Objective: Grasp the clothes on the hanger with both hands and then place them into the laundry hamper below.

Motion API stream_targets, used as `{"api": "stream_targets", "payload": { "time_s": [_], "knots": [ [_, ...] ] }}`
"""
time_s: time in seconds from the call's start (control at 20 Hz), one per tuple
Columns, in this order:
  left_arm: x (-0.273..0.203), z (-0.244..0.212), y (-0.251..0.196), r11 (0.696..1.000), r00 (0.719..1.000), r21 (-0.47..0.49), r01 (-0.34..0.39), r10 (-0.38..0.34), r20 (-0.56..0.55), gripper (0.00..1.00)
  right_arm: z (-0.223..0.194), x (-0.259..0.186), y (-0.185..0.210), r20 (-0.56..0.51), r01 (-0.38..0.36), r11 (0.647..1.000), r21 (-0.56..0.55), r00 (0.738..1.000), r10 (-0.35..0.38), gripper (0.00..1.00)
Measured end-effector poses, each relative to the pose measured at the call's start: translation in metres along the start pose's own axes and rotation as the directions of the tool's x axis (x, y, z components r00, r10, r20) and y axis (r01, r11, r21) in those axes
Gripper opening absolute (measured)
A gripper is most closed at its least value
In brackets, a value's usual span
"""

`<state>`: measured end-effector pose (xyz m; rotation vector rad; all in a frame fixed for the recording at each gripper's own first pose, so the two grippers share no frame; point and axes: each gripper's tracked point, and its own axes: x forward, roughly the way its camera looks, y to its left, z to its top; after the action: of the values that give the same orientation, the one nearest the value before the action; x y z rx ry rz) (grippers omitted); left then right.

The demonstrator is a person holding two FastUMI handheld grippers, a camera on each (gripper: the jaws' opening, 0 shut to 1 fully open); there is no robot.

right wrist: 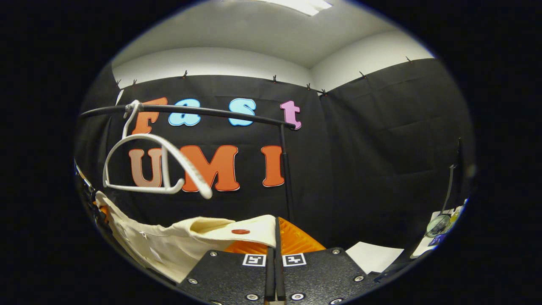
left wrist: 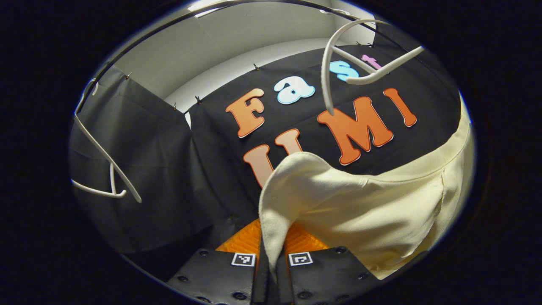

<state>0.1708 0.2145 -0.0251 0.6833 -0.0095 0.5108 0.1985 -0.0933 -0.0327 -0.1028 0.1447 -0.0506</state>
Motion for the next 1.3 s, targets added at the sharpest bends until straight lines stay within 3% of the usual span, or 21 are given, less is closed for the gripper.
{"api": "stream_targets", "payload": {
  "time_s": [0.35,0.7,0.95,1.3],
  "knots": [
    [-0.044,-0.013,0.034,1.0,0.999,-0.029,0.007,-0.008,-0.035,0.13,-0.017,-0.044,0.022,-0.042,-0.067,0.995,-0.07,0.997,0.064,0.0],
    [-0.102,0.02,0.015,0.981,0.991,-0.146,0.127,-0.131,-0.017,0.15,-0.002,-0.085,0.087,-0.014,-0.196,0.979,-0.052,0.981,0.196,0.0],
    [-0.139,0.03,-0.02,0.926,0.965,-0.284,0.249,-0.263,-0.01,0.13,-0.014,-0.102,0.14,-0.031,-0.293,0.954,-0.064,0.956,0.292,0.0],
    [-0.167,0.035,-0.055,0.807,0.906,-0.468,0.359,-0.422,-0.034,0.16,-0.05,-0.115,0.197,-0.092,-0.397,0.917,0.029,0.913,0.398,0.01]
  ]
}}
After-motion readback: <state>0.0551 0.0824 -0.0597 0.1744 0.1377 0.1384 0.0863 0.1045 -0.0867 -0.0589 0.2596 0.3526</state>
